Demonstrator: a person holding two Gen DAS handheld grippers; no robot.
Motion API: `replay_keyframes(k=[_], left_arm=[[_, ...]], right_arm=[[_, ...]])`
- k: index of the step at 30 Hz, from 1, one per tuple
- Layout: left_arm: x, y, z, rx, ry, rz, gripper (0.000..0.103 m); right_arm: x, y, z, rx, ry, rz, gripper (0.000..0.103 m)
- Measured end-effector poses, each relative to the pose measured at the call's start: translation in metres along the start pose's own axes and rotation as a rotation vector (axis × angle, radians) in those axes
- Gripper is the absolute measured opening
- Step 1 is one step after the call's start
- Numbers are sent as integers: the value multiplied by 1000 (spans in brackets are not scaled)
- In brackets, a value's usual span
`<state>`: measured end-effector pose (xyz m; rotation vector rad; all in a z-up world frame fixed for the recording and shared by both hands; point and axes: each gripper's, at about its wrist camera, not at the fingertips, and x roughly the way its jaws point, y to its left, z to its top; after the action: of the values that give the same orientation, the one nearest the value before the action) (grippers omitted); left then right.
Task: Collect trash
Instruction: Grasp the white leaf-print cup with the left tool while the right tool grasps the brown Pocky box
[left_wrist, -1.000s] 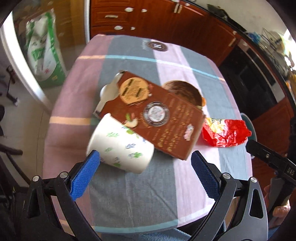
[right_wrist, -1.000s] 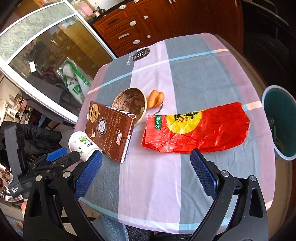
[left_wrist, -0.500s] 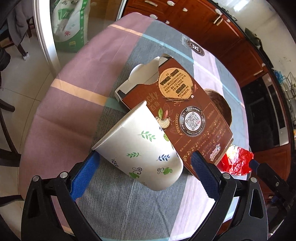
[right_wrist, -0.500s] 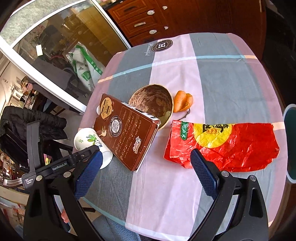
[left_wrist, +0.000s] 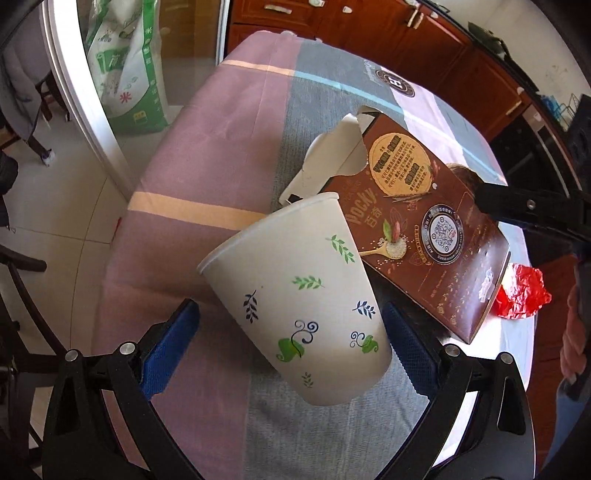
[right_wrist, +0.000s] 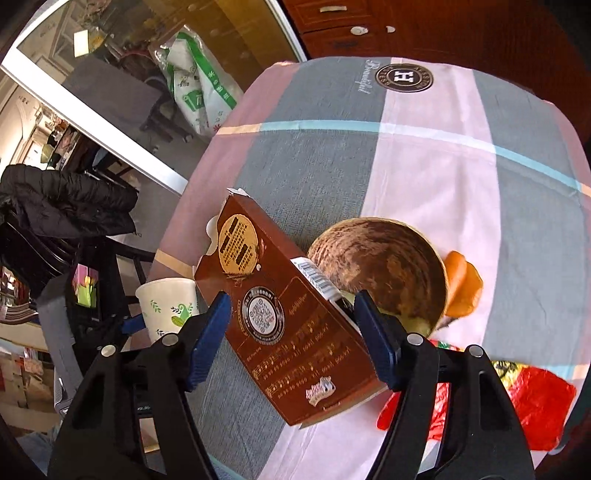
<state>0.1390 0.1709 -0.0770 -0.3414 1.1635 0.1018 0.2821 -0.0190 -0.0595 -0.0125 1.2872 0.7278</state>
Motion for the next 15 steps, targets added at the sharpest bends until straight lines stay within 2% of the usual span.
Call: replay_keyframes(k=[5, 10, 12, 15], left_arm=[[-4, 13, 2, 34, -12, -22, 99], [-8, 6, 4, 125, -42, -73, 80], [-11, 0, 1, 176, -58, -89, 70], [-14, -2, -4, 227, -74, -95, 67]], right_arm=[[26, 1, 8, 0, 89, 0, 67], [17, 12, -4, 3, 101, 53, 66], [11, 19, -12, -1, 110, 89, 59], [4, 28, -24, -10, 121, 127, 59]])
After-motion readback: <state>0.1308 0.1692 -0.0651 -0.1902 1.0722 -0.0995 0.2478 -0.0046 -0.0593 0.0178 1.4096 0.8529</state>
